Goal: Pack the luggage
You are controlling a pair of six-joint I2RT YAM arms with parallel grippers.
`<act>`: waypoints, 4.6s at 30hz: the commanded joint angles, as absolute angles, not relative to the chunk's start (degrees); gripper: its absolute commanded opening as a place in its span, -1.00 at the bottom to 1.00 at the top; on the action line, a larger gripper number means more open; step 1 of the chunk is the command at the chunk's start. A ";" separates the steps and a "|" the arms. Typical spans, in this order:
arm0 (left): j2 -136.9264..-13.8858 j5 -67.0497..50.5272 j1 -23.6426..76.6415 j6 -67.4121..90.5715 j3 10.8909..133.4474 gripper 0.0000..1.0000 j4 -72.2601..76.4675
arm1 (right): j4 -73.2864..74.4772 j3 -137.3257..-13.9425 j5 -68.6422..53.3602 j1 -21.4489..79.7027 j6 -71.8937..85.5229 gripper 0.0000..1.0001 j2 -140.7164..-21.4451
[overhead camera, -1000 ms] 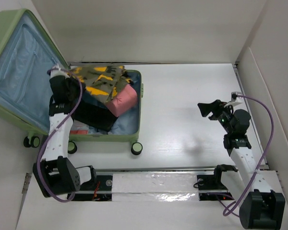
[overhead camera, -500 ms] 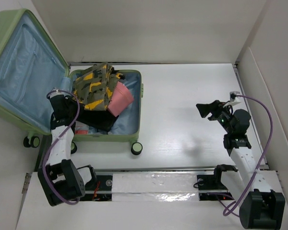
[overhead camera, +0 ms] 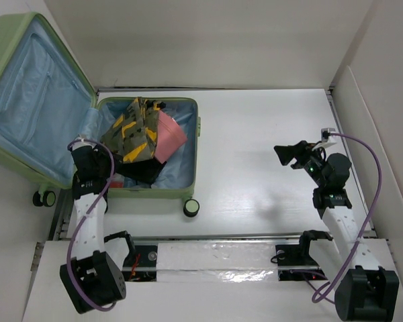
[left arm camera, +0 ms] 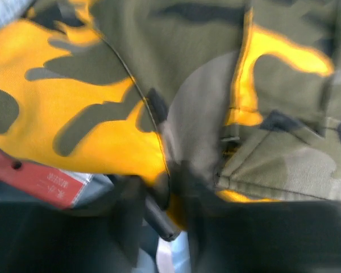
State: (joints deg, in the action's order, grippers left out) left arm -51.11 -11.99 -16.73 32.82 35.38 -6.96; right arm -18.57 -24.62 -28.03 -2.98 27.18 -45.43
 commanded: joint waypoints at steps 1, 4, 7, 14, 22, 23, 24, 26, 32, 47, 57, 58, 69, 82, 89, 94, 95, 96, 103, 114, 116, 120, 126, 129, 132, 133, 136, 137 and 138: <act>-54.31 -14.32 -16.79 31.55 36.56 -0.34 -6.59 | -21.36 -25.84 -29.62 -3.25 26.37 0.50 -45.26; -56.42 -13.45 -16.79 30.68 41.19 0.21 -8.43 | -21.36 -25.84 -29.71 -3.25 26.37 0.46 -45.26; -53.01 -10.91 -16.79 30.32 48.74 0.15 -12.47 | -21.62 -25.93 -30.58 -3.25 26.37 -0.11 -45.44; -39.11 14.38 -13.01 39.08 59.04 -0.66 -21.76 | -21.01 -26.45 -31.73 -3.25 25.75 -0.83 -45.44; -40.78 52.97 -11.78 47.46 66.26 -1.00 -41.74 | -20.48 -27.42 -33.31 -1.50 24.79 -0.33 -47.28; -41.04 55.61 -11.26 47.37 66.44 -1.00 -42.10 | -20.48 -27.51 -33.48 -1.49 24.70 -0.31 -47.55; -42.79 61.99 -11.25 48.85 66.62 -0.63 -45.06 | -20.48 -27.86 -33.83 -0.97 24.52 -0.29 -47.98; -45.60 66.25 -11.25 52.98 67.06 -0.11 -49.20 | -19.87 -28.30 -34.01 -0.36 23.91 -0.26 -48.25; -56.23 75.93 -12.47 45.97 65.91 0.36 -45.61 | -18.90 -28.83 -33.66 0.26 22.94 -0.22 -47.81; -66.62 70.61 -20.54 28.30 71.01 -0.06 -25.75 | -14.68 -30.24 -28.92 4.22 18.98 -0.22 -46.49; -65.49 65.54 -18.91 24.38 68.13 -1.00 -22.78 | -15.91 -30.41 -29.97 4.75 19.69 -0.22 -49.04; -64.61 66.52 -16.81 21.56 66.72 -1.00 -17.89 | -16.00 -30.41 -29.71 5.36 19.69 -0.22 -49.22; -56.95 82.94 36.25 -12.29 52.21 -1.00 3.79 | -16.17 -30.50 -25.58 7.03 18.98 -0.21 -52.29; -62.67 97.03 89.91 -46.93 45.61 0.07 57.20 | -14.59 -30.94 -21.72 8.17 17.93 -0.16 -53.00; -57.05 96.42 91.05 -17.71 56.32 0.02 25.62 | -14.24 -30.76 -19.60 8.17 17.93 -0.16 -52.73; -49.66 88.50 91.05 -11.34 55.37 0.29 22.41 | -13.80 -30.59 -17.67 8.17 18.10 -0.17 -52.21; -49.57 89.46 91.05 -10.90 56.24 0.29 22.50 | -13.71 -30.41 -17.41 8.17 18.11 -0.20 -51.68; -49.22 91.73 91.05 -10.29 56.86 0.19 22.50 | -13.80 -30.24 -17.05 8.17 18.11 -0.29 -51.24; -35.27 92.13 87.71 17.77 58.54 -0.66 2.82 | -13.01 -30.50 -15.65 8.79 17.49 -1.00 -50.98; -72.88 28.65 43.55 27.14 83.64 -0.54 -7.99 | -13.01 -29.09 -9.67 10.37 16.79 -1.00 -46.85; -78.03 25.84 37.99 27.25 90.31 -0.53 -7.74 | -11.96 -29.18 -8.27 11.07 16.18 -1.00 -44.84; -86.81 18.63 23.20 26.62 101.31 -0.24 -9.74 | -7.66 -31.88 -7.56 14.40 13.81 -1.00 -40.45; -98.67 3.09 2.48 28.31 111.26 -0.15 -15.99 | 4.56 -38.14 -6.33 25.21 10.02 -1.00 -35.86; -104.47 -0.07 -2.98 26.11 114.95 -0.04 -16.61 | 6.59 -38.23 -7.29 32.92 10.46 -1.00 -35.86; -113.86 -5.25 -7.02 23.91 124.60 0.01 -20.82 | 8.61 -37.71 -5.72 41.36 11.07 -1.00 -37.17; -116.52 -6.32 -7.64 23.21 127.41 0.08 -22.92 | 9.14 -37.44 -4.67 43.48 11.51 -1.00 -37.70; -121.72 -12.81 -10.45 22.94 129.29 0.30 -19.54 | 9.75 -35.60 -1.60 51.55 13.53 -1.00 -39.98; -123.12 -14.57 -10.98 22.94 129.81 0.33 -19.25 | 9.84 -34.55 2.86 53.33 14.58 -1.00 -41.38; -126.27 -17.90 -11.77 22.42 131.47 0.39 -18.90 | 9.84 -34.02 5.08 54.92 15.29 -1.00 -42.27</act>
State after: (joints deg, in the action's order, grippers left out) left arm -121.69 -7.31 -10.02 24.23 128.53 -18.72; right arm 7.44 -35.62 -2.37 51.00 13.17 -40.53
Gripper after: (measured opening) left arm 0.678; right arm 0.010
